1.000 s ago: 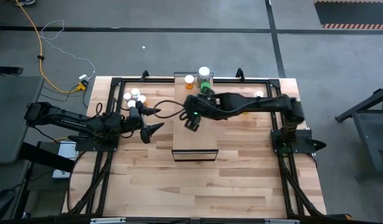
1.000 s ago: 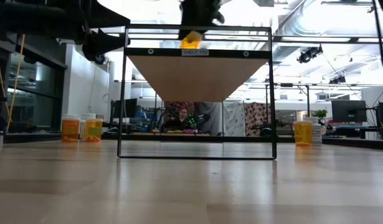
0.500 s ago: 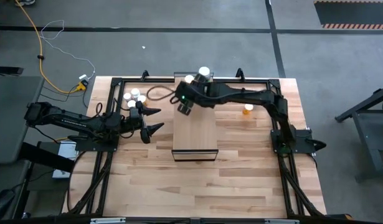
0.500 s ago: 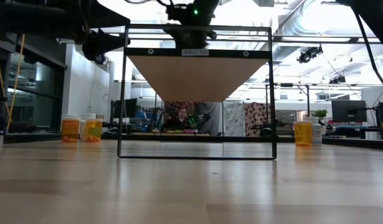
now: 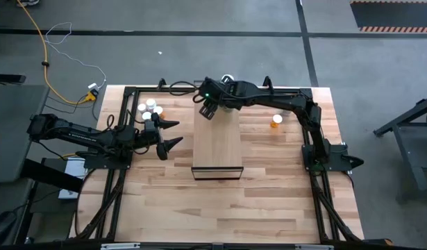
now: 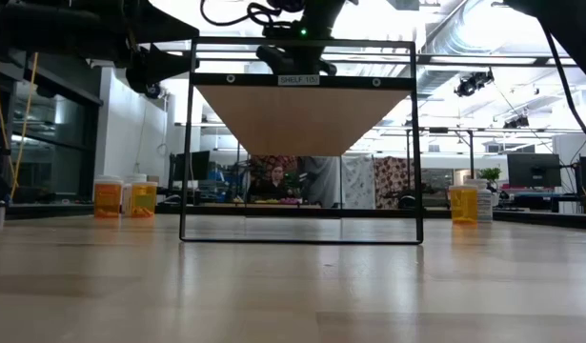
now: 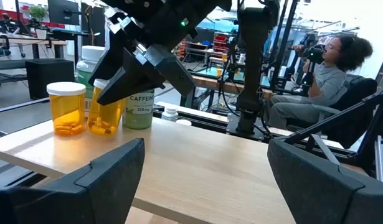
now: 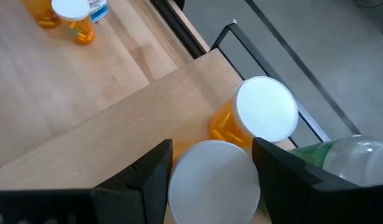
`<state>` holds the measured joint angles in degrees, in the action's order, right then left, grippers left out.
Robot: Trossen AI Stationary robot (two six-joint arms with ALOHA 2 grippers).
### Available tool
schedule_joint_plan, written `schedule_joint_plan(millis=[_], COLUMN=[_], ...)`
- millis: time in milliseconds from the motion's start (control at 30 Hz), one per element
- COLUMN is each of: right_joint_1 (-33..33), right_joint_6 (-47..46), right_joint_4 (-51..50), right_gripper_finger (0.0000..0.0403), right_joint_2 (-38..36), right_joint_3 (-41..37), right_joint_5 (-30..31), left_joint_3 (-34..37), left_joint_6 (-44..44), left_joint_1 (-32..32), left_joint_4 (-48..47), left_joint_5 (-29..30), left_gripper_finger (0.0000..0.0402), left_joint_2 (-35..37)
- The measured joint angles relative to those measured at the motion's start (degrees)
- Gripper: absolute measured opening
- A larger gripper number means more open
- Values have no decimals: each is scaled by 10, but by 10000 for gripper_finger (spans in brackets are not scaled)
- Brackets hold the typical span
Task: Pick and place medicine bottles onto shelf by color
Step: Put the bottom right yellow pill bottle on the shelf
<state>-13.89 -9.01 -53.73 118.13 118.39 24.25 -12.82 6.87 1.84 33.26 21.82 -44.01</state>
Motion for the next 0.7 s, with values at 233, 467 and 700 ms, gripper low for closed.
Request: schedule_joint_plan(millis=[233,467,700], right_joint_1=[0,0,-2], right_joint_6=[0,0,3], right_joint_4=[-1,0,-1], right_gripper_finger=[191,191,191], right_joint_2=[0,0,0], right_joint_3=[0,-1,-1], right_joint_5=[-4,-4,-4], left_joint_3=[0,0,0], left_joint_6=[0,0,0], left_joint_1=[0,0,0], left_joint_4=[0,0,0], left_joint_5=[0,0,0], left_gripper_finger=[330,330,330], left_joint_2=[0,0,0])
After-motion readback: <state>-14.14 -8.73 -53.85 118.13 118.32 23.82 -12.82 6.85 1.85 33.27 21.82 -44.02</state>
